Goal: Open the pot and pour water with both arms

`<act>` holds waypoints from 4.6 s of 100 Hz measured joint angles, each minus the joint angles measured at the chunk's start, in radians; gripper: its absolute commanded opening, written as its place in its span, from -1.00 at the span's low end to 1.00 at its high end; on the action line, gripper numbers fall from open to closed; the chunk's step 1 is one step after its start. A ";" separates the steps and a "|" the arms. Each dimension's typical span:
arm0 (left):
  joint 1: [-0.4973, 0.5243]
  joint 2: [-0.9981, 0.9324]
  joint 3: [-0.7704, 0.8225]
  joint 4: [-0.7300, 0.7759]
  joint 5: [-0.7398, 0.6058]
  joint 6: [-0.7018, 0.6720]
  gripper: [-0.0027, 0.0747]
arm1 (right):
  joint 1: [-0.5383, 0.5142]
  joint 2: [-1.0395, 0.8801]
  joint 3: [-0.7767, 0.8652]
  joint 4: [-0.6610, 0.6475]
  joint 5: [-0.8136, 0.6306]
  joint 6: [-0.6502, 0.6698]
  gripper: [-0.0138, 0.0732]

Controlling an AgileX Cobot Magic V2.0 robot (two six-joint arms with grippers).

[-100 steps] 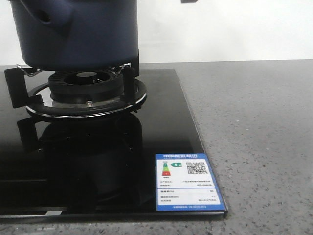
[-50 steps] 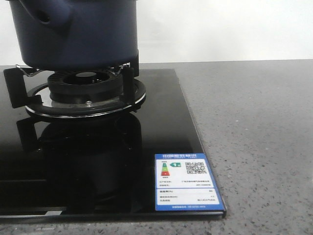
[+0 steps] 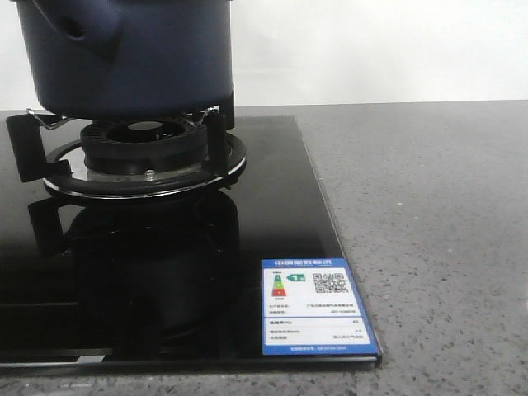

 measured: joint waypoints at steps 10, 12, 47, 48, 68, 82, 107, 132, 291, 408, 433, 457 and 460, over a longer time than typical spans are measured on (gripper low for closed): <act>0.000 0.000 0.000 0.000 0.000 0.000 -0.02 | 0.000 0.000 0.000 0.000 0.006 0.000 0.14; 0.000 0.000 0.000 0.000 0.000 0.000 -0.02 | 0.000 0.000 0.000 0.000 0.006 0.000 0.14; 0.000 0.000 0.000 0.000 0.000 0.000 -0.02 | 0.000 0.000 0.000 0.000 0.043 0.077 0.14; 0.000 0.000 0.000 0.000 0.000 0.000 -0.02 | 0.000 0.000 0.000 0.000 0.044 0.084 0.14; 0.000 0.000 0.000 0.000 0.000 0.000 -0.02 | 0.000 0.000 0.000 0.000 0.076 0.253 0.14; 0.000 0.000 0.000 0.000 0.000 0.000 -0.02 | 0.000 -0.006 0.000 0.002 0.090 0.388 0.14; 0.000 0.000 0.000 0.000 0.000 0.000 -0.02 | -0.080 -0.092 0.004 0.117 0.070 0.667 0.14; 0.000 0.000 0.000 0.000 0.000 0.000 -0.02 | -0.249 -0.264 0.144 0.239 -0.100 0.825 0.14; 0.000 0.000 0.000 0.002 0.030 0.000 -0.02 | -0.974 -0.195 1.007 0.768 -1.293 0.705 0.14; 0.000 0.000 0.000 0.002 0.030 0.000 -0.02 | -0.974 -0.229 1.164 0.815 -1.356 0.631 0.83; 0.000 0.000 0.000 0.002 0.031 0.000 -0.02 | -0.974 -0.356 1.331 0.939 -1.385 0.627 0.83; 0.000 0.000 0.000 0.002 0.044 0.000 -0.02 | -0.974 -0.502 1.376 1.032 -1.446 0.601 0.83; 0.000 0.002 0.000 0.002 0.051 0.000 -0.02 | -0.974 -0.520 1.376 1.034 -1.452 0.601 0.83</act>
